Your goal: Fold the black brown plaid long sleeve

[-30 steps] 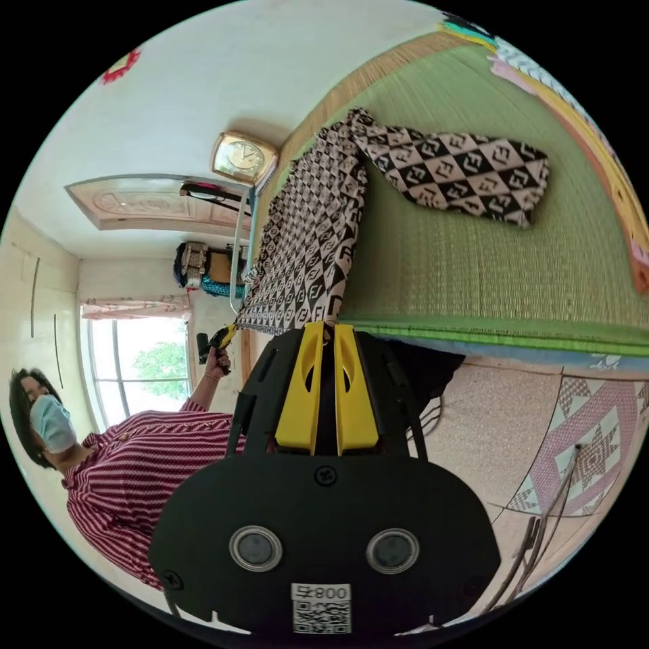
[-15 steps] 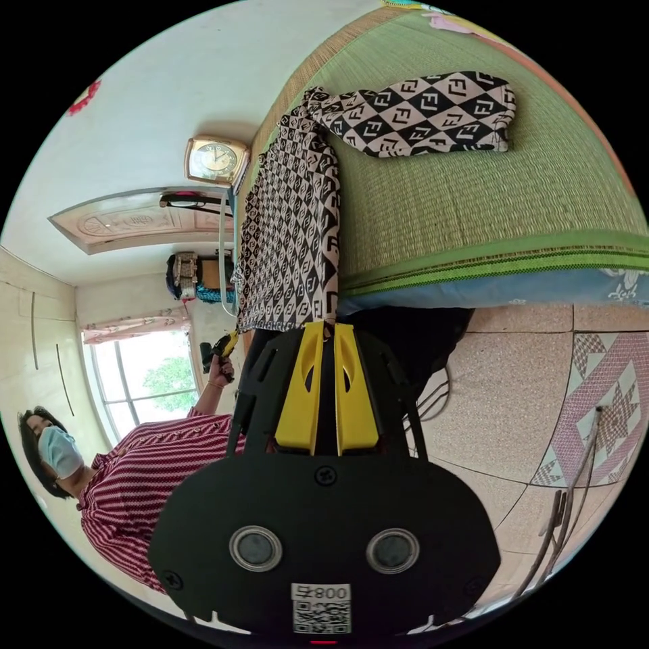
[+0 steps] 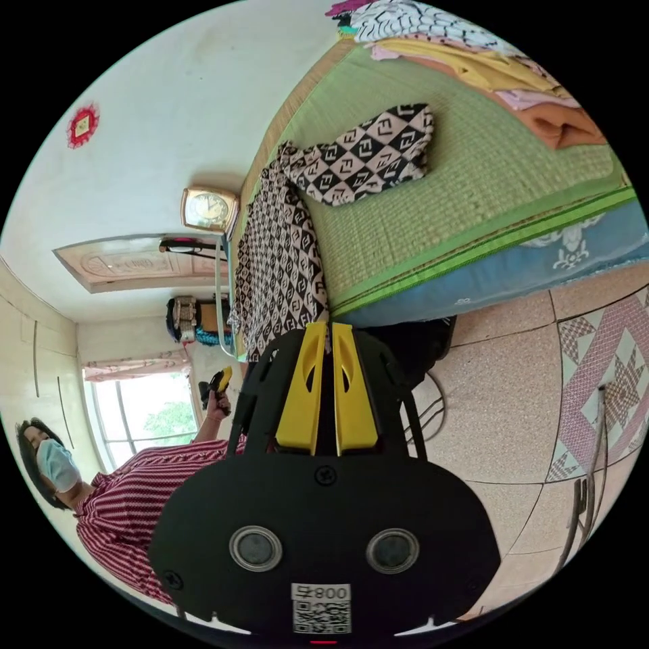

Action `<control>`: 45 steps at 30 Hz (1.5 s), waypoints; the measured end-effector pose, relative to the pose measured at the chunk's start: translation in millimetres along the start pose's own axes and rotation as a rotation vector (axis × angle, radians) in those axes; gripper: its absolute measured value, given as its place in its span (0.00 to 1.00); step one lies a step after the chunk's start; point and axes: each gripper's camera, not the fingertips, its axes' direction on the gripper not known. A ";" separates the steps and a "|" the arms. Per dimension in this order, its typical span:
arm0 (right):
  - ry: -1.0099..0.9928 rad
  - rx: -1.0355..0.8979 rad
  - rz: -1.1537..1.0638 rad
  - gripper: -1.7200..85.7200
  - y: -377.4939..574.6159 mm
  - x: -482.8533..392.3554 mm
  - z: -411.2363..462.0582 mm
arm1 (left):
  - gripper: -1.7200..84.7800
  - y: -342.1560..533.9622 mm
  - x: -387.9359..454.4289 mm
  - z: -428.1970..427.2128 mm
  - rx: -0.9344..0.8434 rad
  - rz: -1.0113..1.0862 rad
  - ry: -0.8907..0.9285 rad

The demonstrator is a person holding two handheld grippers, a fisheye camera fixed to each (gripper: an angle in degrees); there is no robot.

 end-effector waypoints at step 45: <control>-0.104 0.629 -0.650 0.03 -94.5 -289.2 -48.0 | 0.05 -89.3 321.4 209.4 -0.348 0.329 0.272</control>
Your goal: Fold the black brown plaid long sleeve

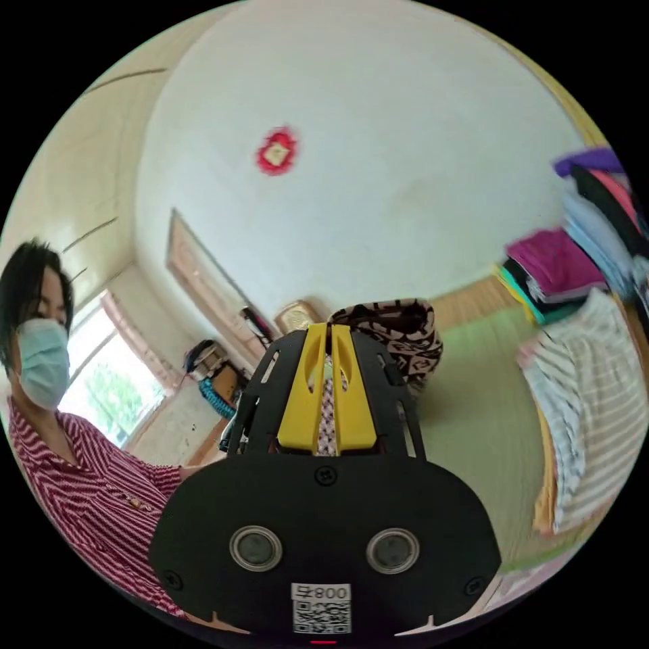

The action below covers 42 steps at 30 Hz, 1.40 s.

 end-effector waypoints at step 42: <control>-0.029 -1.066 -0.370 0.03 290.7 -178.3 575.2 | 0.05 -137.8 174.7 100.9 -0.003 0.032 -0.593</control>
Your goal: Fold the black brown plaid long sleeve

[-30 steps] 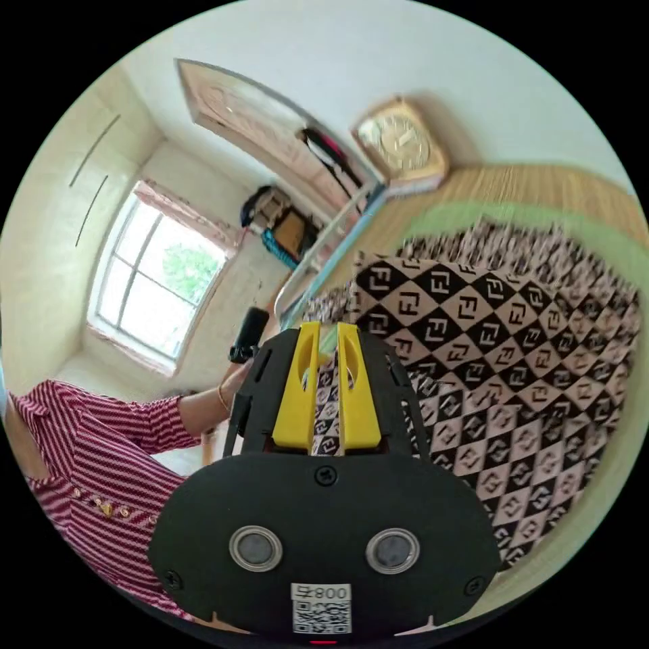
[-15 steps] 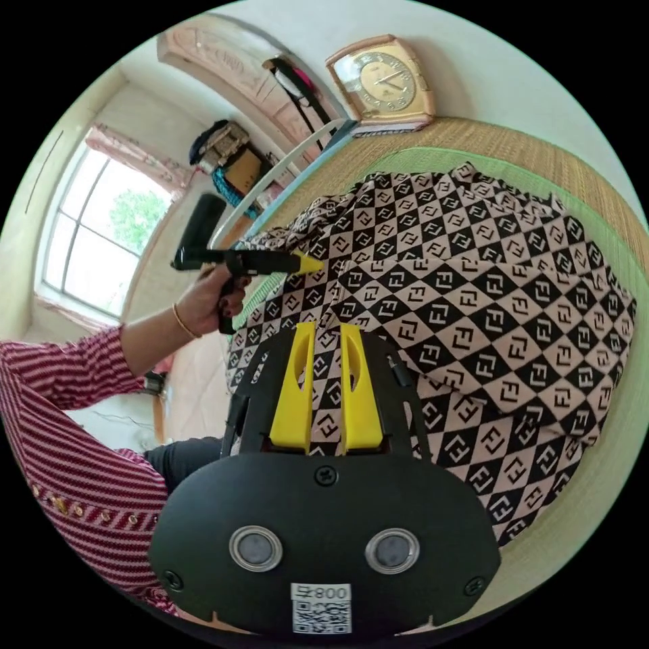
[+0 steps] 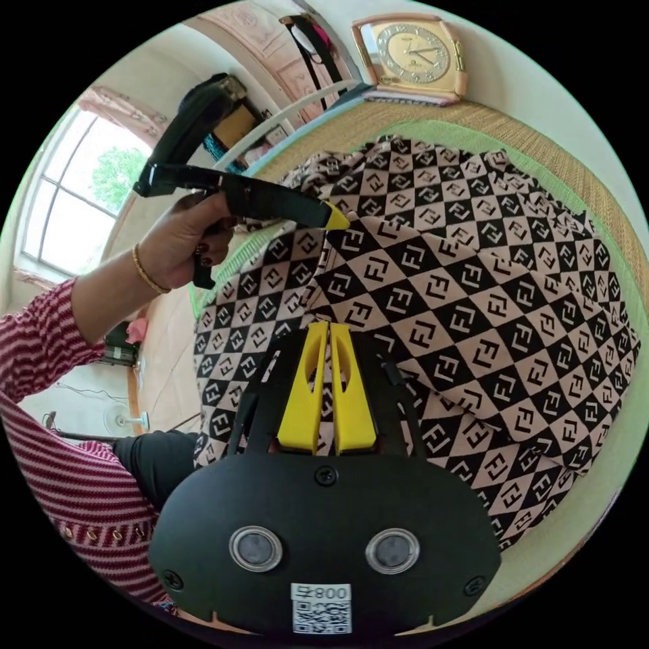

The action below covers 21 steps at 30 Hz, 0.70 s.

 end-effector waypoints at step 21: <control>-0.028 0.302 0.293 0.02 80.7 143.5 -102.4 | 0.06 -51.5 79.4 12.3 0.047 0.049 0.060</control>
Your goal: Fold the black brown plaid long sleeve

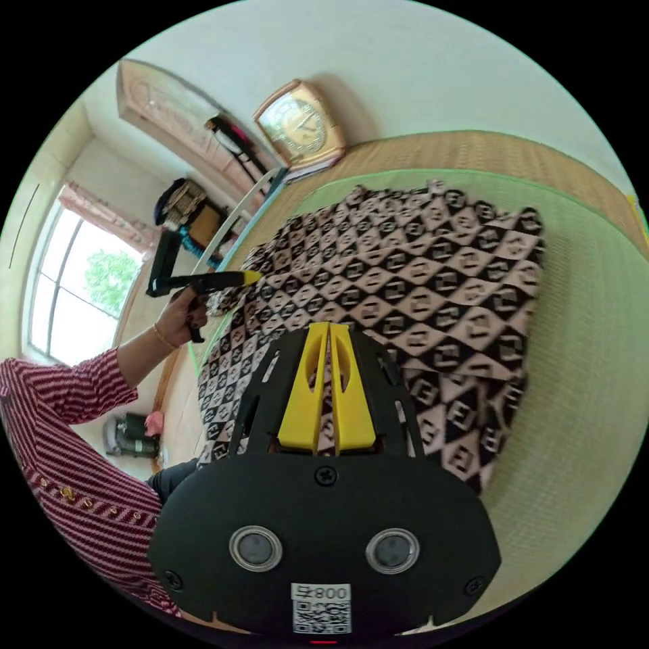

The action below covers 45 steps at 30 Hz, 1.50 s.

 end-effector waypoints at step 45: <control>0.091 0.277 0.354 0.02 107.8 229.2 -104.4 | 0.02 -184.3 125.6 195.5 -0.172 0.469 0.118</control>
